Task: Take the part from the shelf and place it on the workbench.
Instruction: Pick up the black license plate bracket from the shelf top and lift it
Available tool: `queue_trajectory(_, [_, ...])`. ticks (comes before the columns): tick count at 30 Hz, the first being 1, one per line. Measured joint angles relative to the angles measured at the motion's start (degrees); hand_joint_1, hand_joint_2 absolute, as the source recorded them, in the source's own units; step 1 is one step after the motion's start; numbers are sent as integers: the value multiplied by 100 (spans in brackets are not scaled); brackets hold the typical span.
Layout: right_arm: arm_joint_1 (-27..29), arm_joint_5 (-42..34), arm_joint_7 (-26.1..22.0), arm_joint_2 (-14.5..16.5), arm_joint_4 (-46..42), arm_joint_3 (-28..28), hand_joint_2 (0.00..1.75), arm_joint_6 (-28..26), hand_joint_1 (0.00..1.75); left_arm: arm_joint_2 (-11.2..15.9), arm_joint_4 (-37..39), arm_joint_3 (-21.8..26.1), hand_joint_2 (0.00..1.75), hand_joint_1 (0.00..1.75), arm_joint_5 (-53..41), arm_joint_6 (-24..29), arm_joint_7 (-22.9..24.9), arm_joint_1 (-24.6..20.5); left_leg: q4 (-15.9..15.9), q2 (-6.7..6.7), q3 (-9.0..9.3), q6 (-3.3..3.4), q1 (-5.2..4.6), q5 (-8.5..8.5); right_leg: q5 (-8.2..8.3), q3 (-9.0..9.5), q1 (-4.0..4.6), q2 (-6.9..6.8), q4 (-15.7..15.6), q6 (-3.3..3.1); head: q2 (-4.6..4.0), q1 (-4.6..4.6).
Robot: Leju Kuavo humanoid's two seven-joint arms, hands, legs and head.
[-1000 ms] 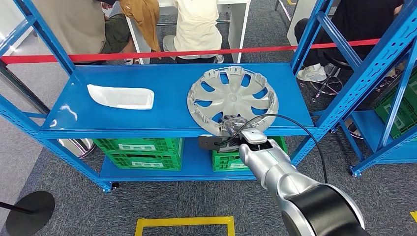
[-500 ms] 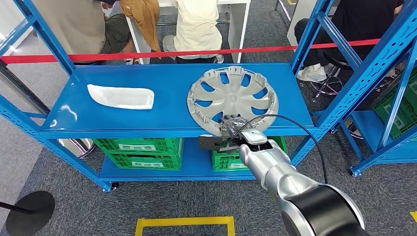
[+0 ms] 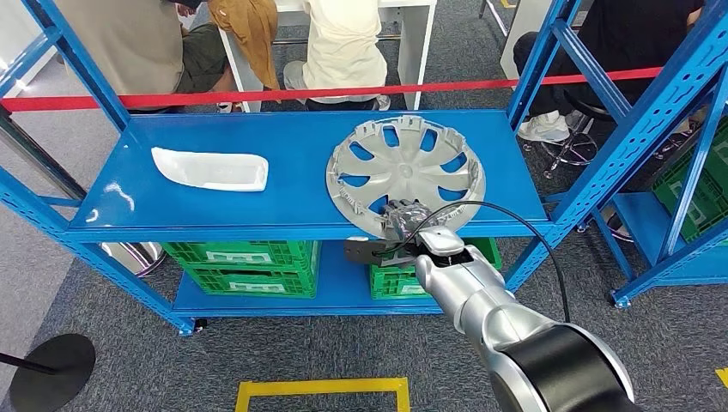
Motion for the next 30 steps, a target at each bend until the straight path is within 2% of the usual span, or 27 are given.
queue_trajectory(3, [16,8,-16,50,0,0,175,-20,2,-7,0,36,0,0,34,15,-14,22,0,0,0,0,0,0,0,-1,0,0,0,0,0,0])
queue_trajectory(5, [23,12,-21,79,0,0,175,-21,29,-8,0,47,0,0,47,20,-27,37,0,0,0,0,0,0,0,-2,0,1,0,0,0,-1])
queue_trajectory(7, [29,12,-21,102,0,0,175,-22,48,-8,0,50,0,0,47,22,-44,46,0,0,0,0,0,0,0,-3,1,1,0,0,0,-1])
queue_trajectory(10, [42,12,-21,115,0,0,175,-55,35,-8,0,50,0,0,45,18,-65,52,0,1,0,0,0,0,0,-3,1,1,0,0,0,0])
queue_trajectory(14, [51,13,-11,113,0,0,175,-112,31,-9,0,50,0,0,25,-3,-75,52,0,2,1,0,1,0,0,-2,0,0,0,0,0,0])
queue_trajectory(24, [59,89,17,119,0,9,175,-118,38,-8,0,51,0,0,37,-27,-75,52,0,2,1,0,0,0,0,0,0,0,0,0,0,-1])
queue_trajectory(29, [54,152,25,128,0,54,175,-109,49,-9,0,73,0,0,59,0,-89,60,0,1,1,0,0,0,0,0,0,0,0,0,0,0])
queue_trajectory(30, [50,157,26,134,0,61,175,-109,60,-10,0,83,0,0,62,3,-92,61,0,1,1,0,0,0,0,0,0,0,0,0,0,-1])
